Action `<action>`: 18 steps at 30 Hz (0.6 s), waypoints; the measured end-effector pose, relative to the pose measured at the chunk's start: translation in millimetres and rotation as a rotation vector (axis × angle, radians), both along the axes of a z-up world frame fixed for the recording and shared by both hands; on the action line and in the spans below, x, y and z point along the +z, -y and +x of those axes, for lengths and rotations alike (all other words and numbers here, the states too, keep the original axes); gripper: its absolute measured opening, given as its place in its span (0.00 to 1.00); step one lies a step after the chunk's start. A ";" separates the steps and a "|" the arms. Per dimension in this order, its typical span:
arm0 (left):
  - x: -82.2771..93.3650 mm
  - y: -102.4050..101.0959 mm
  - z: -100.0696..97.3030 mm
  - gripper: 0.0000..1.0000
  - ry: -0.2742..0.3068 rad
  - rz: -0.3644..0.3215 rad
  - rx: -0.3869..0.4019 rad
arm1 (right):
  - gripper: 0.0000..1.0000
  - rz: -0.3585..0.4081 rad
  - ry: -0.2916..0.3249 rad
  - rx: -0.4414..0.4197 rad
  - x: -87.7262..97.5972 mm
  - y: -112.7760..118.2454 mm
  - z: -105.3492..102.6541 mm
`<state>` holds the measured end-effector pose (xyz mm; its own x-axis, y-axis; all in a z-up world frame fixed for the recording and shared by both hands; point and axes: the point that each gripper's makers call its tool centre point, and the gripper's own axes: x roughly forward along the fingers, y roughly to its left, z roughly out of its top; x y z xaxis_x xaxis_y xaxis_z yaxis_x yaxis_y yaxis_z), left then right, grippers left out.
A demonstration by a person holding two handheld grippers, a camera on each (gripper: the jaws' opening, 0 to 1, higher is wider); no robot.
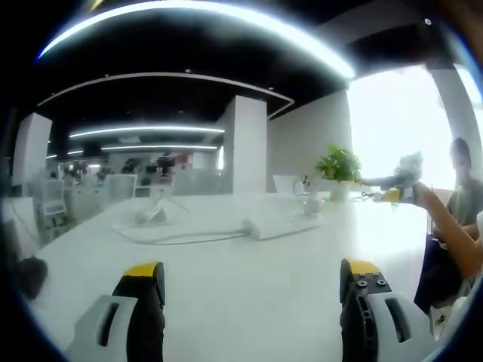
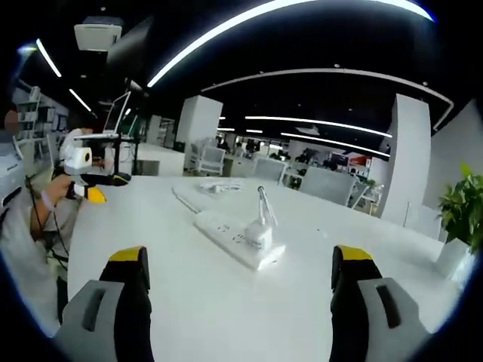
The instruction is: Straighten the power strip on the desk, plug the charger into it
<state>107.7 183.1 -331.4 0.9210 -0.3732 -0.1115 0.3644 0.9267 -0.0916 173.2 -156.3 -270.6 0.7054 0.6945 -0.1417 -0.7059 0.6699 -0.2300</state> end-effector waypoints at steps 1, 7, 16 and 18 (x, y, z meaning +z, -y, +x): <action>0.1 0.3 0.1 0.99 0.000 0.000 -0.001 | 1.00 0.002 -0.001 0.000 -0.5 0.7 -1.3; -0.4 0.6 -0.2 0.99 0.000 -0.001 0.000 | 1.00 0.022 -0.003 -0.025 -4.3 9.1 -8.2; -1.1 -0.4 -0.4 0.99 0.000 -0.004 0.001 | 1.00 0.063 -0.003 -0.051 -9.3 13.2 -16.0; -1.3 -1.0 -0.2 0.99 0.000 -0.006 0.003 | 1.00 0.071 0.001 -0.057 -9.3 13.5 -17.0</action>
<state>107.5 184.1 -332.7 0.9220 -0.3714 -0.1096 0.3620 0.9271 -0.0968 156.2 -169.8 -279.9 0.7443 0.6614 -0.0926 -0.6657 0.7237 -0.1816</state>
